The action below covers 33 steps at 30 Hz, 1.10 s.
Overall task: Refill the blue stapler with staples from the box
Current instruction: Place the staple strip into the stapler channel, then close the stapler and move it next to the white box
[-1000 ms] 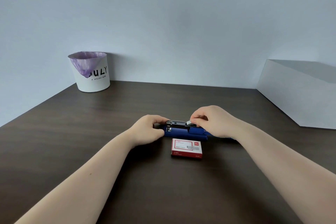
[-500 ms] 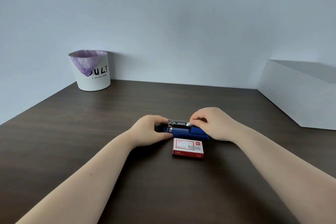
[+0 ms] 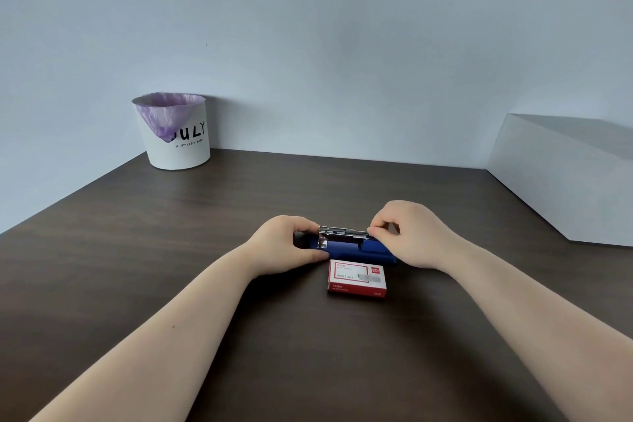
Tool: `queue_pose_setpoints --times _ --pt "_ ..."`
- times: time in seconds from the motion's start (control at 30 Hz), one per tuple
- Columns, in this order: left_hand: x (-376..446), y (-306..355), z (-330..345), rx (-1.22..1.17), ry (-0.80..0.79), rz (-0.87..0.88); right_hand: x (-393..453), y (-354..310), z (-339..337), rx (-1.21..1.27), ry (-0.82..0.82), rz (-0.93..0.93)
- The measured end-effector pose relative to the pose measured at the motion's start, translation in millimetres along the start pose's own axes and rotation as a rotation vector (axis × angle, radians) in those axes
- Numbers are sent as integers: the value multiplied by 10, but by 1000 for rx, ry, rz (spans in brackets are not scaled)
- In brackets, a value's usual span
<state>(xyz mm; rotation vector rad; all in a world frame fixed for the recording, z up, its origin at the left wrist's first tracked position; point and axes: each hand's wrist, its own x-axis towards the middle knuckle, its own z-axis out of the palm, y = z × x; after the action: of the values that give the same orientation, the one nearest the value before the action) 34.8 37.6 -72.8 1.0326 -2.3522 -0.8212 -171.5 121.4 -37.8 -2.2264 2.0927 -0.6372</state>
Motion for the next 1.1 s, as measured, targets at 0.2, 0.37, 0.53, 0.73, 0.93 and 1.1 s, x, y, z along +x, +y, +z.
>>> queue_pose_setpoints --times 0.2,0.37,0.53,0.73,0.93,1.1 --pt "-4 -3 13 14 4 5 19 -88 71 -45 -74 -124" --pt "-14 -4 10 19 17 -1 94 -196 147 -30 -95 -167" --pt "-19 -4 11 18 22 -3 119 -205 122 -43 -111 -181" --pt "-21 -14 1 27 33 -3 42 -53 -44 13 -85 -83" --pt "-36 -13 24 48 40 12 -57 112 -127 -59 -96 13" --pt "-61 -2 19 83 49 17 -184 338 -261 -353 -371 200"
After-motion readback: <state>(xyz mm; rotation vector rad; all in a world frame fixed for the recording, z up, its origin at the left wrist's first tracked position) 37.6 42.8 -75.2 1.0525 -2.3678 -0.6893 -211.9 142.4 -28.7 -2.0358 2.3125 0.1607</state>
